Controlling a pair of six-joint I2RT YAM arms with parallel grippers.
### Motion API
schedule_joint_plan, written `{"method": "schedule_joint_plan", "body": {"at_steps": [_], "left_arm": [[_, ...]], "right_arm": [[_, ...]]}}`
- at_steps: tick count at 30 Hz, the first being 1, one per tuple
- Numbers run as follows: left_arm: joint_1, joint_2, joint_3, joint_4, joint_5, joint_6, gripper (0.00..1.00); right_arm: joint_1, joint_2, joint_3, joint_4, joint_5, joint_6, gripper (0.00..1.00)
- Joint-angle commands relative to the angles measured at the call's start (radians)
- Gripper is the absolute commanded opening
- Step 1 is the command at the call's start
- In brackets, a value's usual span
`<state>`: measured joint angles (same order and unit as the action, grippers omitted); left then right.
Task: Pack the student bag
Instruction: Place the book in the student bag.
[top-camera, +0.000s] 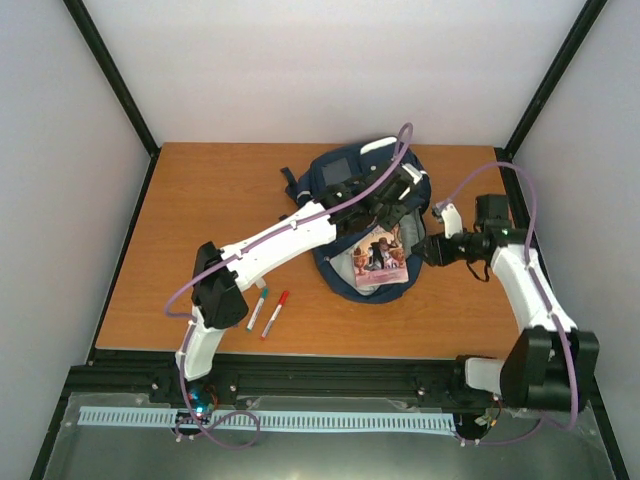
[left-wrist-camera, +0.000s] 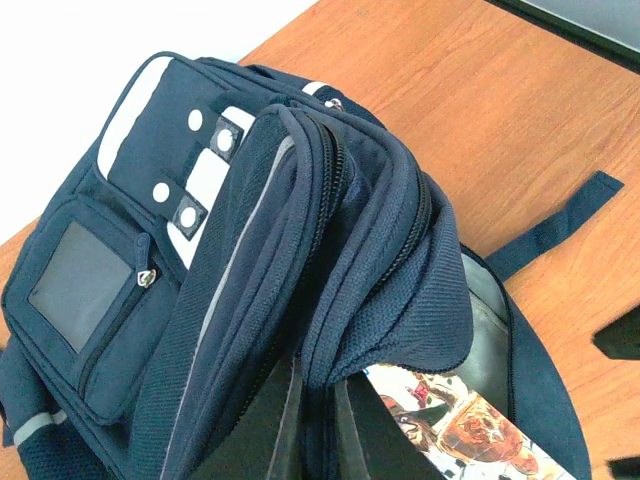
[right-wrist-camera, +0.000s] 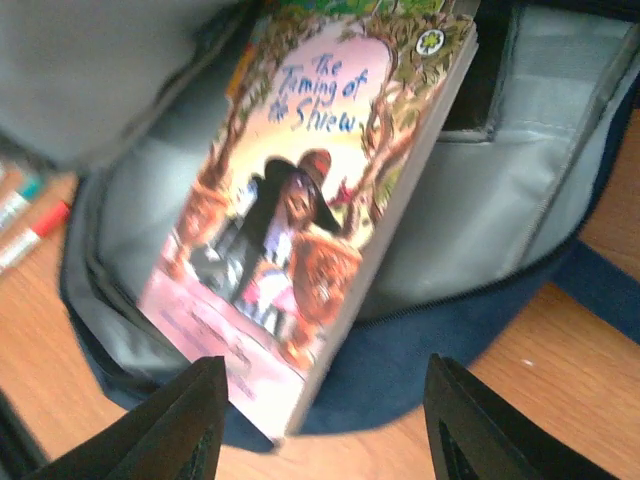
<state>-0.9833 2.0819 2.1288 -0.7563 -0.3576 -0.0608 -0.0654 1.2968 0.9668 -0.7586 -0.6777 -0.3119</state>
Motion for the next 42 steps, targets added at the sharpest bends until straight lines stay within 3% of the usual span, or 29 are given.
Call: {"method": "schedule_joint_plan", "body": {"at_steps": [1, 6, 10, 14, 20, 26, 33, 42], "left_arm": [[0.008, -0.107, 0.003, 0.068, -0.019, -0.050, 0.01], [0.009, -0.109, -0.003, 0.048, 0.000, -0.059, 0.01], [0.009, -0.118, -0.029, 0.040, 0.004, -0.064, 0.01], [0.008, -0.140, -0.066, 0.060, 0.010, -0.070, 0.01], [0.008, -0.149, -0.067, 0.045, 0.028, -0.082, 0.01], [0.008, -0.153, -0.064, 0.029, 0.039, -0.074, 0.01], [0.008, -0.141, -0.050, 0.018, 0.050, -0.074, 0.01], [0.008, -0.129, -0.045, 0.013, 0.083, -0.076, 0.01]], "right_arm": [[0.004, -0.153, -0.130, 0.068, 0.133, -0.209, 0.54], [0.020, -0.368, -0.245, 0.074, 0.168, -0.410, 0.46], [0.045, -0.500, -0.290, 0.095, 0.179, -0.483, 0.46], [0.157, -0.550, -0.302, 0.107, 0.231, -0.553, 0.48], [0.414, -0.492, -0.320, 0.192, 0.496, -0.580, 0.49], [0.555, -0.433, -0.367, 0.276, 0.633, -0.635, 0.54], [0.664, -0.340, -0.410, 0.382, 0.751, -0.648, 0.57], [0.679, -0.217, -0.416, 0.473, 0.792, -0.706, 0.57]]}}
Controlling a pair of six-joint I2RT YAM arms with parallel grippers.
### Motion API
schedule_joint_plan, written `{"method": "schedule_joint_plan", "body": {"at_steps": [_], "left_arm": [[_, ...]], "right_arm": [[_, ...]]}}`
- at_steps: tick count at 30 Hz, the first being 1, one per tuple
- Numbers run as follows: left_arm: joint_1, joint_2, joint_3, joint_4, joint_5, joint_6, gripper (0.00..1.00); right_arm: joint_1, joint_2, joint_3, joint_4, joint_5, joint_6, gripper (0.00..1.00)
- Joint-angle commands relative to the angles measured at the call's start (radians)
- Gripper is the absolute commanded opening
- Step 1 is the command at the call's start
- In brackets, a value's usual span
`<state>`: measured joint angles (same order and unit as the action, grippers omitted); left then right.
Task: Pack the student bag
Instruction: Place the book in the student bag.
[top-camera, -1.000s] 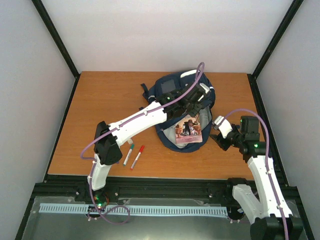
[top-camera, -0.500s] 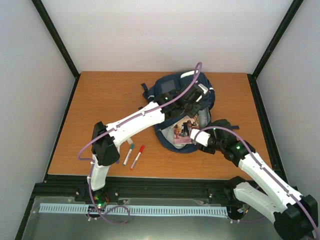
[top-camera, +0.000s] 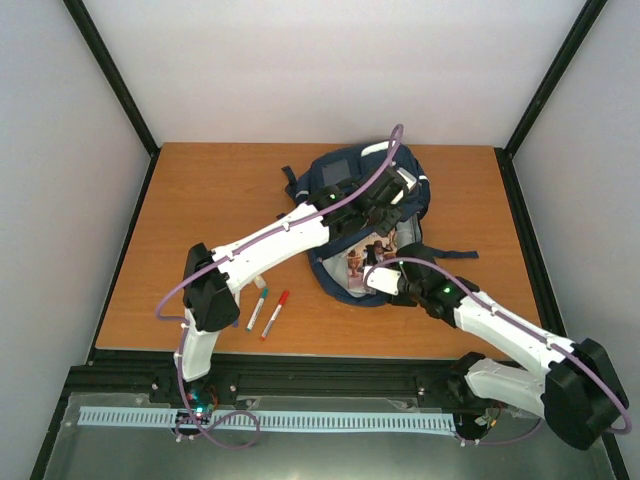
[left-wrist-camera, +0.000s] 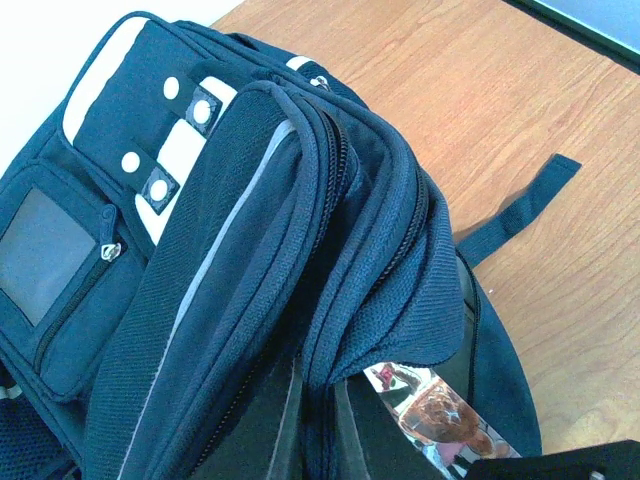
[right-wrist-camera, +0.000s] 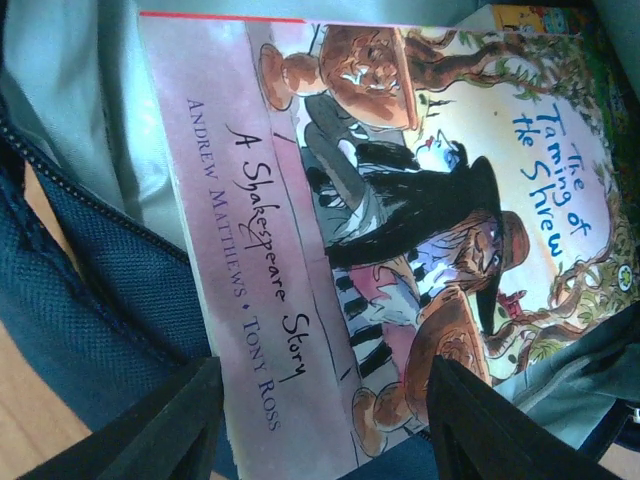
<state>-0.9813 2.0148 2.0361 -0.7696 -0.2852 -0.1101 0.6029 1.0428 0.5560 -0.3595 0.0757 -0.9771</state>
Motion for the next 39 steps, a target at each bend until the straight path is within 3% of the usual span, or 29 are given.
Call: {"method": "schedule_joint_plan", "body": {"at_steps": [1, 29, 39], "left_arm": [[0.006, -0.061, 0.049, 0.026, 0.015, -0.028, 0.01], [0.006, -0.068, 0.048, -0.005, 0.105, -0.045, 0.01], [0.006, -0.072, 0.033, -0.001, 0.117, -0.050, 0.01]], "right_arm": [[0.011, 0.053, -0.003, 0.087, 0.044, -0.046, 0.57], [-0.004, 0.460, 0.097, 0.689, 0.255, -0.138, 0.47], [-0.018, 0.430, 0.089, 0.651, 0.219, -0.061, 0.45]]}}
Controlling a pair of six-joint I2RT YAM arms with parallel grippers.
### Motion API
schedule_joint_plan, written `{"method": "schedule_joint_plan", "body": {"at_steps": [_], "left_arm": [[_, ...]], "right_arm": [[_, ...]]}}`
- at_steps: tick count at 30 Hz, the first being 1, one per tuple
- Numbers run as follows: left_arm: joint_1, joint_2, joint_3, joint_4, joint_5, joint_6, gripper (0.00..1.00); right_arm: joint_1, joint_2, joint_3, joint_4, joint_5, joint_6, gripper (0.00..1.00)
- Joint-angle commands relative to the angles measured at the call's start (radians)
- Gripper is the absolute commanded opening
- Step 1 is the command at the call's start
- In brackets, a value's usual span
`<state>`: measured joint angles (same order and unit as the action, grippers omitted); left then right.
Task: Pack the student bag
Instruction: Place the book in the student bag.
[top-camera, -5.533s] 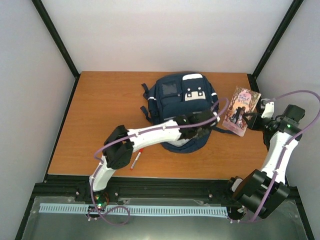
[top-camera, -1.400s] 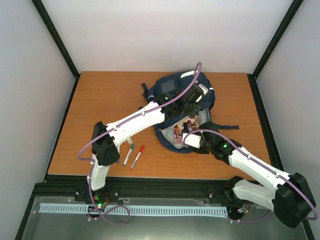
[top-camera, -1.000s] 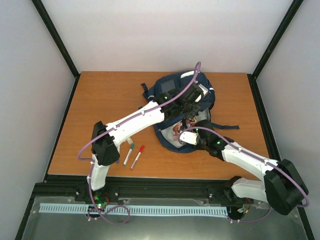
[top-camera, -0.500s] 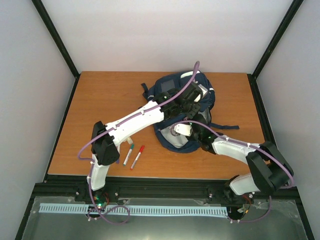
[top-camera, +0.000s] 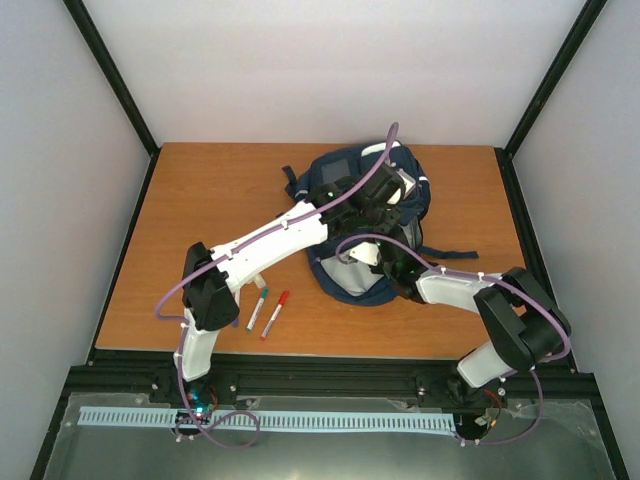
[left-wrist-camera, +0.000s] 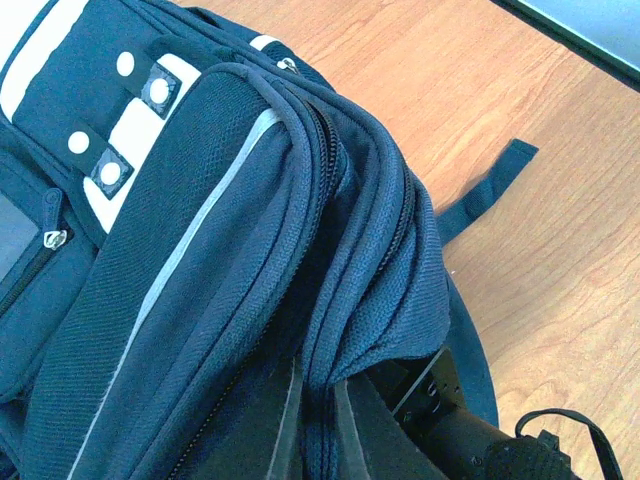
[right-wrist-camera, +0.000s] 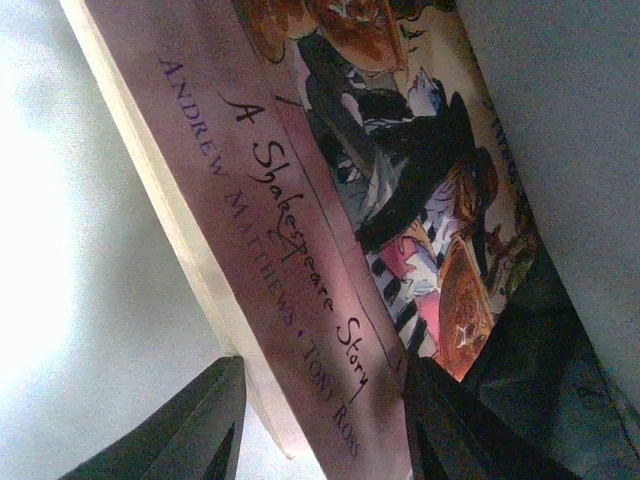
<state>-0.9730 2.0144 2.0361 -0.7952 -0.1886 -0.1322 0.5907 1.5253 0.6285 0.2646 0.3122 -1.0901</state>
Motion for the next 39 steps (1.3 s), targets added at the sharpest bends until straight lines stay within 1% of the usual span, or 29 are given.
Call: {"method": "schedule_joint_plan", "body": {"at_steps": [1, 3, 6, 8, 13, 18, 21, 24, 26, 30, 32, 34, 35, 37, 39], "left_arm": [[-0.003, -0.070, 0.034, 0.025, 0.020, -0.026, 0.01], [-0.002, -0.068, 0.035, 0.022, 0.020, -0.024, 0.01], [-0.003, -0.068, 0.036, 0.021, 0.023, -0.025, 0.01], [-0.002, -0.072, 0.034, 0.022, 0.031, -0.021, 0.01], [-0.002, -0.075, 0.028, 0.020, 0.029, -0.014, 0.01], [-0.002, -0.063, 0.006, 0.017, 0.050, -0.023, 0.01], [-0.003, -0.060, -0.040, 0.041, 0.070, -0.039, 0.01], [-0.002, -0.069, -0.120, 0.101, 0.103, -0.057, 0.01], [-0.003, -0.066, -0.165, 0.135, 0.122, -0.074, 0.01], [-0.001, -0.037, -0.257, 0.204, 0.167, -0.100, 0.02], [-0.002, -0.006, -0.301, 0.243, 0.222, -0.107, 0.07], [-0.003, 0.027, -0.321, 0.253, 0.241, -0.110, 0.17], [-0.002, 0.033, -0.333, 0.264, 0.241, -0.107, 0.24], [-0.003, 0.015, -0.374, 0.282, 0.223, -0.103, 0.41], [-0.003, -0.049, -0.447, 0.331, 0.209, -0.096, 0.54]], "right_arm": [[-0.006, -0.071, 0.010, 0.012, -0.027, 0.055, 0.45], [-0.006, -0.128, 0.007, -0.074, -0.083, 0.078, 0.46], [-0.008, -0.270, -0.025, -0.247, -0.251, 0.091, 0.50], [-0.008, -0.364, -0.060, -0.330, -0.322, 0.098, 0.52], [-0.008, -0.568, -0.078, -0.577, -0.405, 0.156, 0.52], [-0.020, -0.741, -0.049, -0.747, -0.431, 0.269, 0.50], [-0.084, -0.821, 0.014, -0.852, -0.532, 0.372, 0.48], [-0.140, -0.902, 0.069, -0.922, -0.615, 0.440, 0.46], [-0.167, -0.942, 0.097, -0.951, -0.629, 0.463, 0.45], [-0.246, -0.950, 0.170, -1.040, -0.619, 0.467, 0.43], [-0.276, -0.960, 0.184, -1.056, -0.618, 0.482, 0.43], [-0.287, -0.956, 0.181, -1.047, -0.599, 0.513, 0.43], [-0.290, -0.939, 0.175, -1.042, -0.594, 0.521, 0.43], [-0.295, -0.904, 0.164, -1.039, -0.594, 0.525, 0.41], [-0.307, -0.868, 0.148, -1.021, -0.589, 0.534, 0.40]]}}
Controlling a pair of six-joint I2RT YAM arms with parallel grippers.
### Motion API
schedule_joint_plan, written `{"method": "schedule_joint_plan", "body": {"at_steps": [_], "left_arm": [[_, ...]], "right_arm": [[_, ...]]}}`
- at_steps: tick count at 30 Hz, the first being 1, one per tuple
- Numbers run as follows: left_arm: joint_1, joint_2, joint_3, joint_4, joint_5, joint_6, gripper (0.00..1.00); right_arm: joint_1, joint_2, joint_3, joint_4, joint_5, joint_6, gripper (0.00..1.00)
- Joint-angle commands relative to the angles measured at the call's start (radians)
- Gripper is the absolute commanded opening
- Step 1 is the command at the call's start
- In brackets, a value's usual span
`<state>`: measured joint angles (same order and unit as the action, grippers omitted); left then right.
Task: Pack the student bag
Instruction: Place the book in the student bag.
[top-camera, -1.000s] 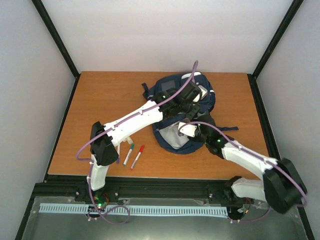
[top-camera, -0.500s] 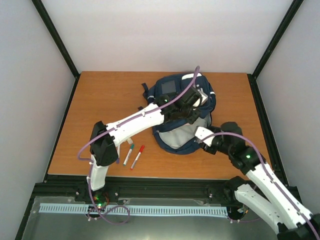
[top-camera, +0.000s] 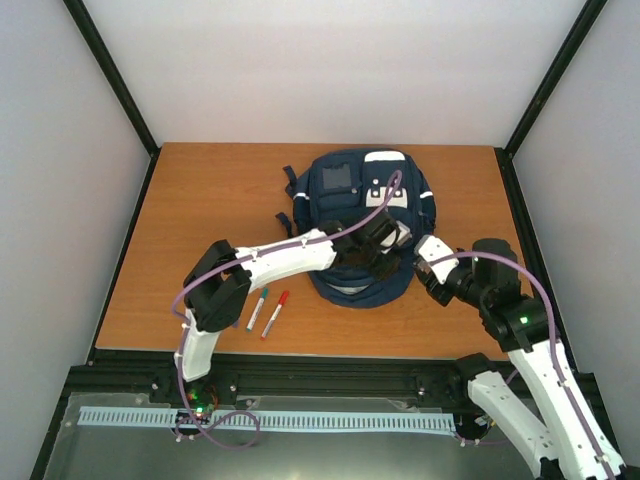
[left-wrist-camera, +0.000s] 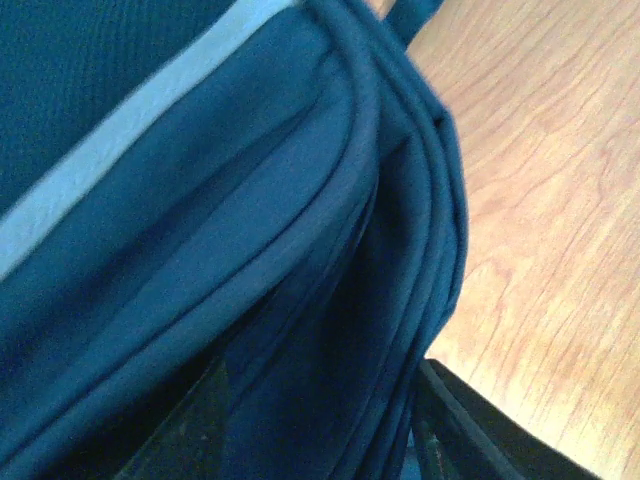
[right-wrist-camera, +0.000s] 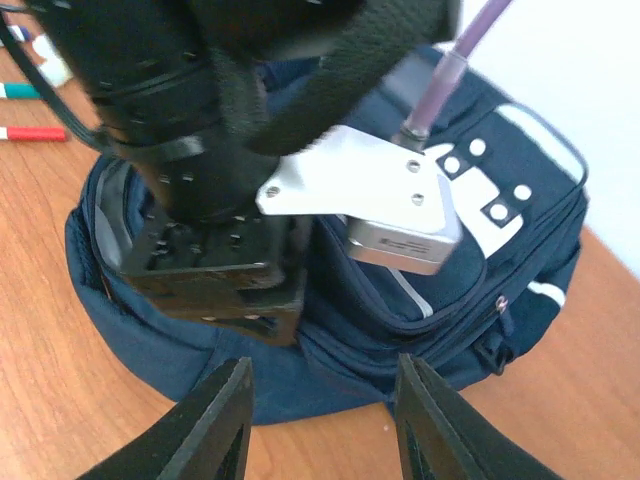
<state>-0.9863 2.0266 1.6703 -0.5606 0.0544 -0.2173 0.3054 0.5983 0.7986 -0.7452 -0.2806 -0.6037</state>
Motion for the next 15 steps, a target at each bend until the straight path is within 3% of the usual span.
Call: {"method": "schedule_joint_plan", "body": {"at_steps": [1, 5, 11, 15], "left_arm": [[0.011, -0.103, -0.122, 0.118, -0.040, -0.008, 0.59], [0.011, -0.303, -0.310, 0.171, -0.087, -0.023, 0.77], [0.012, -0.563, -0.584, 0.216, -0.226, -0.150, 0.90], [0.046, -0.658, -0.710, 0.208, -0.364, -0.312, 0.97]], "right_arm": [[-0.032, 0.075, -0.031, 0.003, -0.002, 0.056, 0.40], [-0.060, 0.148, -0.047, 0.053, -0.048, 0.070, 0.41], [-0.061, 0.314, -0.018, 0.084, -0.141, 0.027, 0.46], [-0.060, 0.396, 0.013, 0.120, -0.203, 0.028, 0.48]]}}
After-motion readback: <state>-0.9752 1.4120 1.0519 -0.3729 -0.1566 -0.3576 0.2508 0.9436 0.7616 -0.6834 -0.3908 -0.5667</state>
